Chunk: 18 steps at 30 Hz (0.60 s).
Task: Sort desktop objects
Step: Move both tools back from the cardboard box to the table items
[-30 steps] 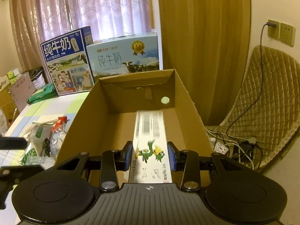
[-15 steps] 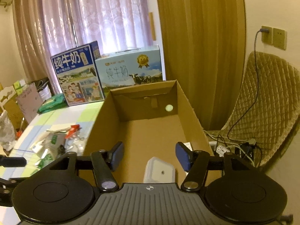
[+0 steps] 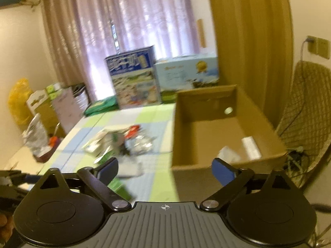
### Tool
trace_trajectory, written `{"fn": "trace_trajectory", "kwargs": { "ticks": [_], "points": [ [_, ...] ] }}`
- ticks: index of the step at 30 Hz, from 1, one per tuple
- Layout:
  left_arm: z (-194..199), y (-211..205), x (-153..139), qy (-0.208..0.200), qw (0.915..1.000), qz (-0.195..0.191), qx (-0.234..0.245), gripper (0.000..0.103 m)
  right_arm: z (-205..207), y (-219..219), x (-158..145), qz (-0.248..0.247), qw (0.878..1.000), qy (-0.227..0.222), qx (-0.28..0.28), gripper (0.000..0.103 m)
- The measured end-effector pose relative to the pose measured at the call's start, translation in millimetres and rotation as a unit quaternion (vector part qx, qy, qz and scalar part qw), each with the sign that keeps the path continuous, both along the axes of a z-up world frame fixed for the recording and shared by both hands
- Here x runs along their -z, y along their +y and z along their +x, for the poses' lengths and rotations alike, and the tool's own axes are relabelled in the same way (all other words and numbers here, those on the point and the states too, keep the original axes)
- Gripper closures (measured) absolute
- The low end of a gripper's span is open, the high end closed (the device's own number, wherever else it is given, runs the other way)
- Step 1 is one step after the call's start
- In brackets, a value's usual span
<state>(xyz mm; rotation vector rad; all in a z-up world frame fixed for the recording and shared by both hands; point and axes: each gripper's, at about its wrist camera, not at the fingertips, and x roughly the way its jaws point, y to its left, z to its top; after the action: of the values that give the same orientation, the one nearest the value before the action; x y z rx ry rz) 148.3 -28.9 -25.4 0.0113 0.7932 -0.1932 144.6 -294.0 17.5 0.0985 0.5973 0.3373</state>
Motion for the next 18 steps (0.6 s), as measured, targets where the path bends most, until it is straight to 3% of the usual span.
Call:
{"fn": "trace_trajectory", "kwargs": {
  "ticks": [9, 18],
  "points": [
    [-30.8, 47.5, 0.8, -0.001, 0.9991, 0.0, -0.043, 0.013, -23.4, 47.3, 25.7, -0.04, 0.997, 0.025, -0.06, 0.004],
    [-30.2, 63.7, 5.6, 0.004, 0.9987, -0.001, -0.05, 0.013, -18.6, 71.6, 45.0, -0.069, 0.993, 0.034, -0.092, 0.004]
  ]
}}
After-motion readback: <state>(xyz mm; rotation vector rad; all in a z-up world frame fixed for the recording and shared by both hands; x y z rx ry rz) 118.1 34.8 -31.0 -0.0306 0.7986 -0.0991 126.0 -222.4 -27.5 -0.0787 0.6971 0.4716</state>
